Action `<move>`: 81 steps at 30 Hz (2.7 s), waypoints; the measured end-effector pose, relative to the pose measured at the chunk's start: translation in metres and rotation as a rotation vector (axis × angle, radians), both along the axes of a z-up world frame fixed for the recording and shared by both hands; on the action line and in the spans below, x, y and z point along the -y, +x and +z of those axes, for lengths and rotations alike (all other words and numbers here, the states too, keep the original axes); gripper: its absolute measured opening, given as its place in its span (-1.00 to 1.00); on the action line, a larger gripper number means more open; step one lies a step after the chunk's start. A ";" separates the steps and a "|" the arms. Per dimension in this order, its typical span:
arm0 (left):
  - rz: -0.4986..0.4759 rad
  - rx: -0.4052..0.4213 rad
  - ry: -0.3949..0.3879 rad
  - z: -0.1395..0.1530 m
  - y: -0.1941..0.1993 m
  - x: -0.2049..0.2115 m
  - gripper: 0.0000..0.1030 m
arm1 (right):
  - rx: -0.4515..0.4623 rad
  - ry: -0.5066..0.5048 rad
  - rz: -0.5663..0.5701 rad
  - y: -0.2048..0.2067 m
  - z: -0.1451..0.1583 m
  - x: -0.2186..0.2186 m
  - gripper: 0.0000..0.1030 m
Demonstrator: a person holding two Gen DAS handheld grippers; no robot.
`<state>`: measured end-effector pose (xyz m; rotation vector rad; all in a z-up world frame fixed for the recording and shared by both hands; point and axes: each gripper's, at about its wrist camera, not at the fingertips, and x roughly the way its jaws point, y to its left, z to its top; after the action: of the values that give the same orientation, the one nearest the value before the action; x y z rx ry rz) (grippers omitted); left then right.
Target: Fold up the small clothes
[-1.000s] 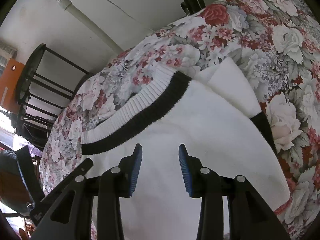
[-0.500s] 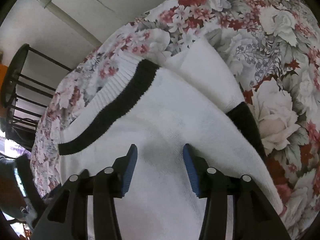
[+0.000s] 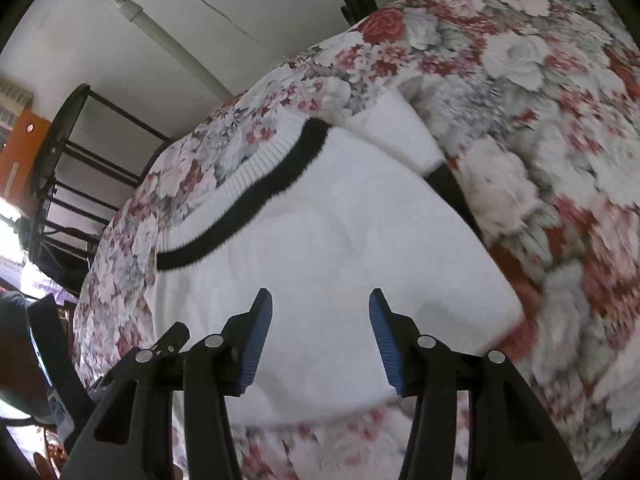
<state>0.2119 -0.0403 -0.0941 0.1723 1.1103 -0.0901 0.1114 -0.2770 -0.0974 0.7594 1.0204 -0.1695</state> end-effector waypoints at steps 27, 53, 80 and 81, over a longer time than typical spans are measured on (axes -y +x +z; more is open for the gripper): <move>0.048 -0.193 0.105 -0.052 -0.018 -0.019 0.92 | -0.165 -0.053 0.036 -0.010 -0.037 -0.010 0.38; 0.019 -0.145 0.139 -0.046 -0.025 -0.009 0.92 | -0.176 -0.305 0.206 0.010 -0.025 -0.057 0.64; 0.083 -0.102 0.112 -0.035 -0.027 -0.027 0.92 | -0.075 -0.089 -0.049 -0.031 -0.009 0.009 0.64; 0.091 -0.108 0.121 -0.038 -0.025 -0.028 0.92 | -0.074 -0.086 -0.053 -0.033 -0.008 0.011 0.64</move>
<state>0.1869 -0.0125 -0.1320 0.2275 1.2306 0.0495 0.0787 -0.2879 -0.1058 0.7068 1.0573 -0.2872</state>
